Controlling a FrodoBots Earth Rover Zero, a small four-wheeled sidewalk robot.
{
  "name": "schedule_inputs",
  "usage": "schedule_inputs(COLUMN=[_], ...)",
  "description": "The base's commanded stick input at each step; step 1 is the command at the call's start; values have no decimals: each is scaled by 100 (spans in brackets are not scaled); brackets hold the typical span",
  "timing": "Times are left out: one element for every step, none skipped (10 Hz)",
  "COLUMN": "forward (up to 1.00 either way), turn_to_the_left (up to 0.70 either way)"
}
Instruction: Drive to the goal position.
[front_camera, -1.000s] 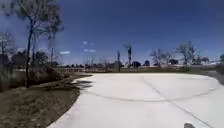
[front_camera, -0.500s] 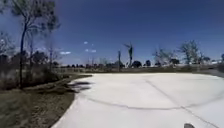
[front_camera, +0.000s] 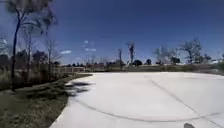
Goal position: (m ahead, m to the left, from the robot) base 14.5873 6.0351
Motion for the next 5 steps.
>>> schedule_inputs(forward=[70,70,70,70,70], turn_to_the_left=[0,0,0,0,0])
